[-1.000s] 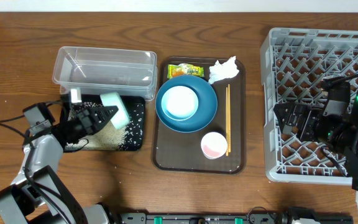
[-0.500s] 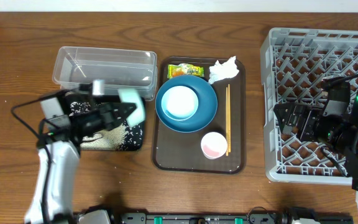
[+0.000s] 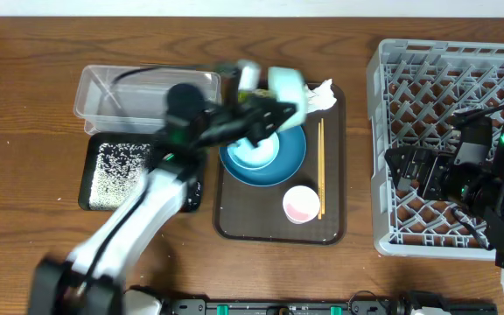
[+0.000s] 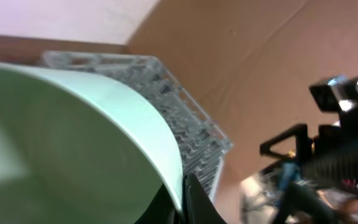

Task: Sort waste into correct bins and load items into the dishwasher rack
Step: 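Carry the emptied green bowl with the left gripper toward the right gripper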

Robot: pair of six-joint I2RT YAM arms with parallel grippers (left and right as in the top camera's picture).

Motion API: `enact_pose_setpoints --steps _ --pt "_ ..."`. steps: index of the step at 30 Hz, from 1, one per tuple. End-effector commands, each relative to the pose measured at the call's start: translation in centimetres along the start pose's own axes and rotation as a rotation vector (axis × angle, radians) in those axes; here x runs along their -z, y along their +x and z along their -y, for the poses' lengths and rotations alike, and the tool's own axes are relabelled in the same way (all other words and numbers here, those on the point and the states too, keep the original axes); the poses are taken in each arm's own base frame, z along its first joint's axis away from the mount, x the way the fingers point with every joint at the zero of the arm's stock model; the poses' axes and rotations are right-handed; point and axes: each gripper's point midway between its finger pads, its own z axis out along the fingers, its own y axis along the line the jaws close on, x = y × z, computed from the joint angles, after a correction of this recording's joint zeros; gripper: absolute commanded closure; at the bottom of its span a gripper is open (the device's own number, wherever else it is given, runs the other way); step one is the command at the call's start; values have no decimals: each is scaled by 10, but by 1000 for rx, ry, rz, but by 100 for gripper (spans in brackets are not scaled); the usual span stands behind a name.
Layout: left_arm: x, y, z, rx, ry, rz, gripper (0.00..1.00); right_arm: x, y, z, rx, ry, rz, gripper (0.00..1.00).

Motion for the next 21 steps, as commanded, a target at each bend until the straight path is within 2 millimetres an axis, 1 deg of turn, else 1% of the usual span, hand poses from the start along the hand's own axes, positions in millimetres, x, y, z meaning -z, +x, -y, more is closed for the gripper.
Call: enact_pose_setpoints --steps 1,4,6,10,16,18,21 --pt "-38 1 3 168 79 -43 94 4 -1 -15 36 -80 -1 1" --pt "-68 1 5 205 139 -57 94 7 3 -36 85 -207 -16 1" --pt "-85 5 12 214 182 -67 94 9 4 -44 85 -253 -24 1" --pt "-112 19 23 223 228 -94 94 10 5 -47 85 -273 -27 1" --pt "-149 56 39 225 260 -116 94 11 6 -50 90 -290 -31 1" --pt "-157 65 45 213 285 -115 94 11 6 -50 96 -290 -30 1" --pt "-169 77 46 224 295 -137 94 11 8 -50 99 -290 -35 1"
